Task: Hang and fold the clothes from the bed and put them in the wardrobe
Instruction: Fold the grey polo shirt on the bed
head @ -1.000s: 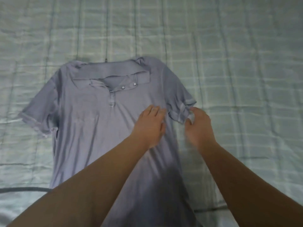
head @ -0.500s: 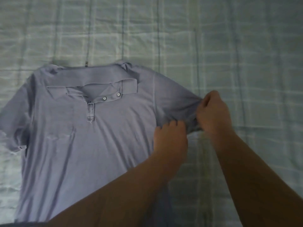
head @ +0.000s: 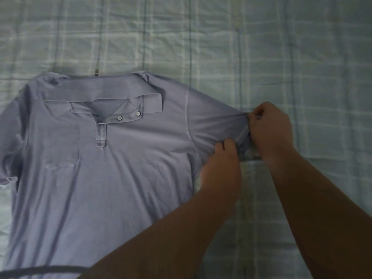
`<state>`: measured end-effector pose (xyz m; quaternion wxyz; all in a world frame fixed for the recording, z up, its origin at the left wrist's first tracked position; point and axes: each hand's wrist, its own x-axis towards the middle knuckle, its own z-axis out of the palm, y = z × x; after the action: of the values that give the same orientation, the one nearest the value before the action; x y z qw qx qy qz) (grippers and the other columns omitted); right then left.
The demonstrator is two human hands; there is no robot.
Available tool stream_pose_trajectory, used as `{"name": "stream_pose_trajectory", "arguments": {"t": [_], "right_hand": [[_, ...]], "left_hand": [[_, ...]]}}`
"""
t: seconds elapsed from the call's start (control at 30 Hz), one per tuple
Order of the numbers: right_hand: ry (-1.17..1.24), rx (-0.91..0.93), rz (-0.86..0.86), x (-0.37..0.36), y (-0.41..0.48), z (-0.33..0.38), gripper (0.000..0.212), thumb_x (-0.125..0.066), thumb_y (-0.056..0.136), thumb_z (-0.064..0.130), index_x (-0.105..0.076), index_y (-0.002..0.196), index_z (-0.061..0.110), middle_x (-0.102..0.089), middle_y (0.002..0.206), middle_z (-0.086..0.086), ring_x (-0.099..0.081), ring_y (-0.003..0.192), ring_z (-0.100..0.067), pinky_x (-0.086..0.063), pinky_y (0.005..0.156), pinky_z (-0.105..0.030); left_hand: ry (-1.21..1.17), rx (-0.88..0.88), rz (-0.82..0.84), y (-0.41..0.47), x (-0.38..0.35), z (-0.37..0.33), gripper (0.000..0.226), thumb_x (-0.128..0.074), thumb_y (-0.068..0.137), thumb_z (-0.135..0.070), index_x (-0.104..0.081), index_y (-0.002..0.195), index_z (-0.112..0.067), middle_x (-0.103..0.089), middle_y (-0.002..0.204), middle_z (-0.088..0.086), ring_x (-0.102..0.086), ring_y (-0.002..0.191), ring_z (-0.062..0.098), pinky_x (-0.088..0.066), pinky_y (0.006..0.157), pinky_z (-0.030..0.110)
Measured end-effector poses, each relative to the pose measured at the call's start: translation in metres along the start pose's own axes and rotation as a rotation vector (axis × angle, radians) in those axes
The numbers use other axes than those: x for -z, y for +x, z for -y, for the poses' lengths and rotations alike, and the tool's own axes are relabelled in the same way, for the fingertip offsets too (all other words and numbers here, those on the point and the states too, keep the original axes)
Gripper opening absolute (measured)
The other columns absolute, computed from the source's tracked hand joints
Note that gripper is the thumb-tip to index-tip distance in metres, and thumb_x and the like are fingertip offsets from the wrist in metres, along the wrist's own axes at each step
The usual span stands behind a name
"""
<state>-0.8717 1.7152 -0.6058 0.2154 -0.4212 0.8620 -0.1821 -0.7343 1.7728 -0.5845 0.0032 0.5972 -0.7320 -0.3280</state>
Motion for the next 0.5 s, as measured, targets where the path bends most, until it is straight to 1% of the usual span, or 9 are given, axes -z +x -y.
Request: {"name": "stream_pose_trajectory", "arguments": {"t": [0.07,0.13,0.17,0.23,0.3,0.37,0.4,0.47,0.5], "right_hand": [[0.045,-0.002,-0.045,0.005,0.001,0.004,0.011,-0.058,0.092,0.027,-0.057,0.087,0.018,-0.055,0.080,0.002,-0.048,0.075,-0.017,-0.034,0.066,-0.027],[0.017,-0.009,-0.039,0.008,0.004,0.007,0.011,-0.058,0.092,0.028,-0.057,0.087,0.017,-0.056,0.081,0.000,-0.050,0.075,-0.021,-0.034,0.067,-0.028],[-0.024,-0.020,-0.013,0.007,0.005,0.007,0.012,-0.058,0.092,0.028,-0.057,0.086,0.017,-0.058,0.082,-0.003,-0.053,0.078,-0.026,-0.035,0.067,-0.029],[-0.083,-0.037,0.029,0.004,0.006,0.010,0.011,-0.056,0.091,0.029,-0.056,0.086,0.018,-0.064,0.088,-0.010,-0.060,0.088,-0.034,-0.040,0.070,-0.032],[-0.080,-0.061,0.045,0.005,0.006,0.017,0.008,-0.055,0.088,0.027,-0.056,0.086,0.019,-0.066,0.094,-0.012,-0.061,0.093,-0.035,-0.042,0.074,-0.033],[0.002,-0.099,0.081,0.012,0.006,0.029,0.008,-0.056,0.085,0.025,-0.058,0.086,0.017,-0.062,0.085,-0.006,-0.059,0.086,-0.030,-0.039,0.071,-0.029],[0.071,-0.122,0.093,0.015,0.006,0.035,0.009,-0.058,0.084,0.024,-0.059,0.085,0.016,-0.059,0.077,-0.003,-0.057,0.078,-0.026,-0.038,0.066,-0.027],[0.261,-0.163,0.107,0.022,0.000,0.052,0.012,-0.059,0.082,0.024,-0.062,0.082,0.013,-0.055,0.068,-0.002,-0.053,0.068,-0.020,-0.043,0.060,-0.026],[0.374,-0.189,0.128,0.024,-0.007,0.062,0.012,-0.060,0.080,0.025,-0.062,0.079,0.013,-0.056,0.067,-0.004,-0.054,0.068,-0.021,-0.047,0.064,-0.030]], "left_hand": [[-0.125,0.032,0.011,0.001,0.006,-0.001,0.027,-0.051,0.096,-0.009,-0.041,0.120,-0.013,-0.051,0.118,0.008,-0.060,0.093,0.028,-0.040,0.068,0.035],[-0.181,0.039,-0.006,0.004,0.010,0.001,0.026,-0.051,0.095,-0.009,-0.042,0.120,-0.012,-0.051,0.118,0.008,-0.058,0.095,0.027,-0.039,0.070,0.033],[-0.188,0.046,0.010,0.005,0.012,0.001,0.027,-0.051,0.095,-0.010,-0.042,0.121,-0.011,-0.051,0.119,0.009,-0.058,0.098,0.027,-0.041,0.072,0.034],[-0.153,0.072,0.086,0.007,0.014,0.006,0.030,-0.050,0.096,-0.013,-0.042,0.124,-0.010,-0.051,0.122,0.011,-0.058,0.106,0.033,-0.045,0.082,0.042],[-0.147,0.087,0.127,0.007,0.016,0.011,0.026,-0.048,0.095,-0.018,-0.045,0.120,-0.011,-0.054,0.119,0.012,-0.058,0.106,0.035,-0.046,0.084,0.044],[-0.276,0.105,0.102,0.006,0.020,0.018,0.011,-0.050,0.091,-0.022,-0.050,0.101,-0.018,-0.059,0.104,0.007,-0.059,0.096,0.032,-0.048,0.078,0.042],[-0.373,0.140,0.095,0.006,0.022,0.022,0.004,-0.051,0.088,-0.022,-0.050,0.092,-0.021,-0.060,0.093,0.003,-0.060,0.087,0.029,-0.050,0.073,0.041],[-0.594,0.217,0.114,0.004,0.030,0.030,0.008,-0.054,0.085,-0.020,-0.049,0.080,-0.024,-0.057,0.073,-0.003,-0.056,0.067,0.020,-0.050,0.063,0.037],[-0.690,0.242,0.126,0.001,0.035,0.034,0.013,-0.056,0.085,-0.018,-0.049,0.076,-0.024,-0.055,0.066,-0.007,-0.053,0.060,0.014,-0.047,0.056,0.031]]}}
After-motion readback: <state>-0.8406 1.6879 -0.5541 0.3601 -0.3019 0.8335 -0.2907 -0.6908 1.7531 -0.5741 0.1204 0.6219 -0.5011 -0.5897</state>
